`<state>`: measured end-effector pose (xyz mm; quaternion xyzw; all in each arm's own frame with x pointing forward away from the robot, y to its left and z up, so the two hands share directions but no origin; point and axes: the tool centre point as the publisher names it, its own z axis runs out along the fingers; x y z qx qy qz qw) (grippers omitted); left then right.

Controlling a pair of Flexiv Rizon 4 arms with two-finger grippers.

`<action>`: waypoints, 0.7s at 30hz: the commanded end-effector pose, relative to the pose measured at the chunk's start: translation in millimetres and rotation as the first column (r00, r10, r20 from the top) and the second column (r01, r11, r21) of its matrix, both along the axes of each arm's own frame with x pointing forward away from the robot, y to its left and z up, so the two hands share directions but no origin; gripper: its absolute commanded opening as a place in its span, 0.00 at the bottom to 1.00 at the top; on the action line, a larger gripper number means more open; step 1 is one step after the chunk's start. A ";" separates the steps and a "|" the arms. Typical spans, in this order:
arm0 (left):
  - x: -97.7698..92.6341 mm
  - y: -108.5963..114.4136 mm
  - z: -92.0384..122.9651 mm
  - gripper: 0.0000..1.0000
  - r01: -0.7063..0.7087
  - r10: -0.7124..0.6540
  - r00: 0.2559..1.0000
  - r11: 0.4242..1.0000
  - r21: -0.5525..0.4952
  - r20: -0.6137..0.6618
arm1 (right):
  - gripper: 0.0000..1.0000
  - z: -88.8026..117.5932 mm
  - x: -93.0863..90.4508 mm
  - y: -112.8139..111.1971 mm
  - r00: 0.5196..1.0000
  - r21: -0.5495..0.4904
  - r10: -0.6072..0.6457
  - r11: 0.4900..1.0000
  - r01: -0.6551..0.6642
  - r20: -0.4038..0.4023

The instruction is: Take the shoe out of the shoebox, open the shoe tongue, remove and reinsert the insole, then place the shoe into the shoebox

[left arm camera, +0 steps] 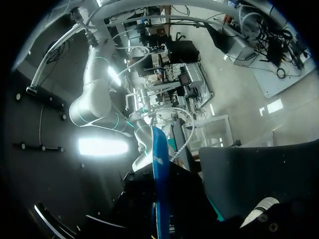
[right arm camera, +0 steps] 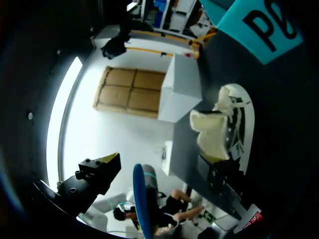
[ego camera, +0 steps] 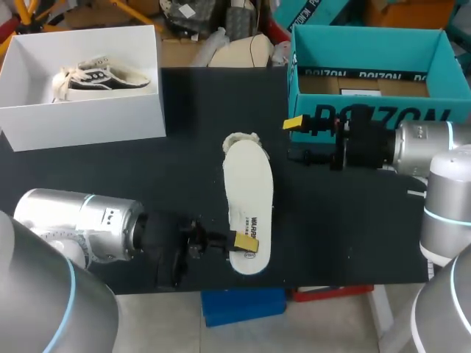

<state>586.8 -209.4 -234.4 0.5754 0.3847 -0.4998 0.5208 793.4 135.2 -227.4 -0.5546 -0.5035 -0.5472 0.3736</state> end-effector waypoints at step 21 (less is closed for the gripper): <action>85.8 -7.0 -37.3 0.00 -0.067 0.069 0.996 0.997 0.029 -0.062 | 1.00 -0.4 -0.6 1.5 1.000 -0.002 -0.003 1.000 0.003 0.000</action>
